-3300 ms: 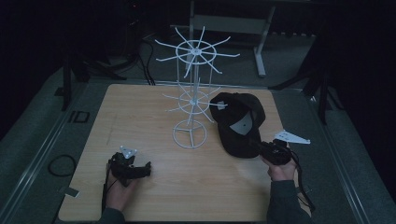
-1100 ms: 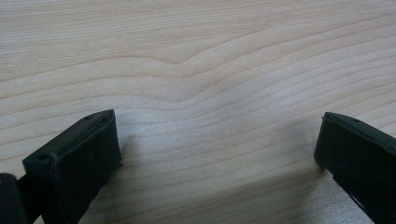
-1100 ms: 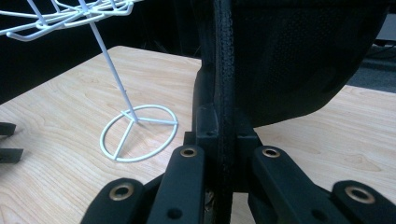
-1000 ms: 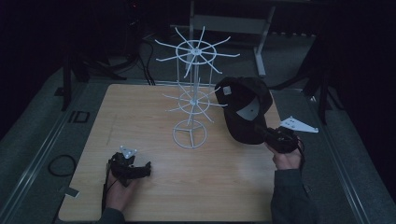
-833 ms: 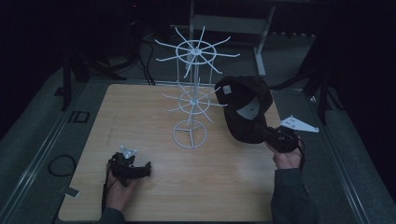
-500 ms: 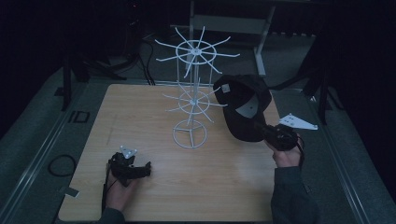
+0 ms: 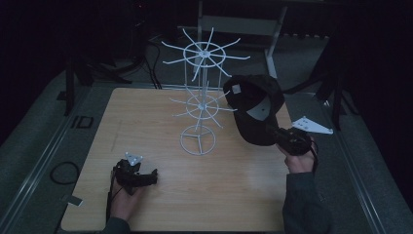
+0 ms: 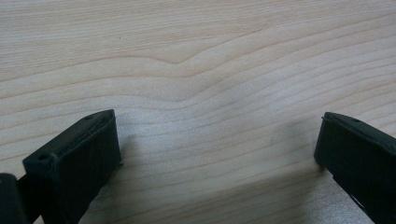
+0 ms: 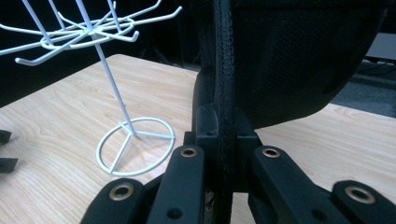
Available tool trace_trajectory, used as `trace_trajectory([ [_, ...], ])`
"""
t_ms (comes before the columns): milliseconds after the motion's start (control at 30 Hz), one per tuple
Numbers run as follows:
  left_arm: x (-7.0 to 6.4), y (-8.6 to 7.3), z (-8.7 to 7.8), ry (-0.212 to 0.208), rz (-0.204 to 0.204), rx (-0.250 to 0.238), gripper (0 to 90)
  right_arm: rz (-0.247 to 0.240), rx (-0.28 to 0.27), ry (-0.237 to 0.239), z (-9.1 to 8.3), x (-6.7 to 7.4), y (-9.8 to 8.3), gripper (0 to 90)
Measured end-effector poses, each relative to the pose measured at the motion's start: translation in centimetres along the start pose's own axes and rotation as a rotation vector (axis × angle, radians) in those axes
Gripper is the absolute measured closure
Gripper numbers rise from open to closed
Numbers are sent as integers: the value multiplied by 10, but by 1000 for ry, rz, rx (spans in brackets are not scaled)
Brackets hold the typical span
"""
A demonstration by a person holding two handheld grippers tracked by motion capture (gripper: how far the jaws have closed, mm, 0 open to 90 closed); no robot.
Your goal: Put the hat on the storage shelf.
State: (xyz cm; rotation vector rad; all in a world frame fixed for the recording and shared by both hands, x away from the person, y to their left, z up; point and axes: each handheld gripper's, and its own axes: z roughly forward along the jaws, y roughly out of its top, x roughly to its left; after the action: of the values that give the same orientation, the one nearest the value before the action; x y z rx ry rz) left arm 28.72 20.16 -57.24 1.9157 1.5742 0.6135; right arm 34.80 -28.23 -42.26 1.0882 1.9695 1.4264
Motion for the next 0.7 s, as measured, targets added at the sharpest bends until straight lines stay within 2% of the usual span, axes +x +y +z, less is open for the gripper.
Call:
trace_trajectory([
  [433,0,0,0,0,0,0,2,-15,-19,10,1,4,9,862],
  [700,0,0,0,0,1,1,2,-19,-28,-3,0,5,15,863],
])
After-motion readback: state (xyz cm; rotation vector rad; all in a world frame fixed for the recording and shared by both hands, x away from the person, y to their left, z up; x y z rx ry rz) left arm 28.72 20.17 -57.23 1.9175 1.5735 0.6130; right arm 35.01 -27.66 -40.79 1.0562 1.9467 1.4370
